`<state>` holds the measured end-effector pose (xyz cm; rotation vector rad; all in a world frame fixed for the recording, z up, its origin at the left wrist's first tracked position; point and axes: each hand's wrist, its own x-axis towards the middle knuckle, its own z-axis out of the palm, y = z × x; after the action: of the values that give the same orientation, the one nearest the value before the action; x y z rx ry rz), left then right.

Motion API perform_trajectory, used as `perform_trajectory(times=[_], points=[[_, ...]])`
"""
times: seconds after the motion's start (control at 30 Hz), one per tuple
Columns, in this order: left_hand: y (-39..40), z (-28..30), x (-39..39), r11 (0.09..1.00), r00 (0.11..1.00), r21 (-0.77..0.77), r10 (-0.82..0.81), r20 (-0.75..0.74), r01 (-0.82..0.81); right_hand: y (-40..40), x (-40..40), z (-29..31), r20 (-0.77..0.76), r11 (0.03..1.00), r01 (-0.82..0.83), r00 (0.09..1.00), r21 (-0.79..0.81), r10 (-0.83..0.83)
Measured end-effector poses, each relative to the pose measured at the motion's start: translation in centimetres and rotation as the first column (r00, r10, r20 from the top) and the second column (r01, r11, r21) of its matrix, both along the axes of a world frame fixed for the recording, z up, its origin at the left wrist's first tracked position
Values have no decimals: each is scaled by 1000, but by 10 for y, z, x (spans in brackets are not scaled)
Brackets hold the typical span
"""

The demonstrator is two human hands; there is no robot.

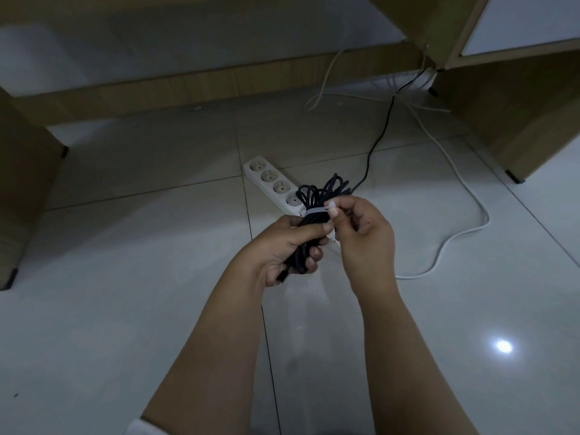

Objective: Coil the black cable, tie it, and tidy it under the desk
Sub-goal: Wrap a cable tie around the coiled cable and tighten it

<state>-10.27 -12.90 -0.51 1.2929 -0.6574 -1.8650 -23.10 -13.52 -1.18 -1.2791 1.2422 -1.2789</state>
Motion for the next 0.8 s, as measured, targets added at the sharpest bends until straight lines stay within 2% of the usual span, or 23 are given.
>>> perform_trajectory(times=[0.13,0.23,0.27,0.37,0.43,0.63,0.8], points=[[0,1,1,999,991,-25,22,-131,-26,-2,0,2,-11,999,-33,999,-10,33],[-1,0,-2,996,985,-11,90,-145,-92,-2,1,4,23,992,-127,992,29,126],[-2,-1,-2,994,982,0,108,-154,-110,-2,1,4,73,987,-155,986,48,151],[-2,-4,1,992,965,43,128,-231,-122,-2,-1,5,359,976,-200,920,91,155],[-1,-4,2,993,949,64,110,-295,-95,-3,-1,4,423,980,-173,899,98,116],[1,0,-1,987,901,92,156,-405,-130,-1,0,-1,386,988,-107,921,108,58],[-2,7,-2,991,924,89,121,-362,-95,-3,1,0,340,989,-126,936,75,94]])
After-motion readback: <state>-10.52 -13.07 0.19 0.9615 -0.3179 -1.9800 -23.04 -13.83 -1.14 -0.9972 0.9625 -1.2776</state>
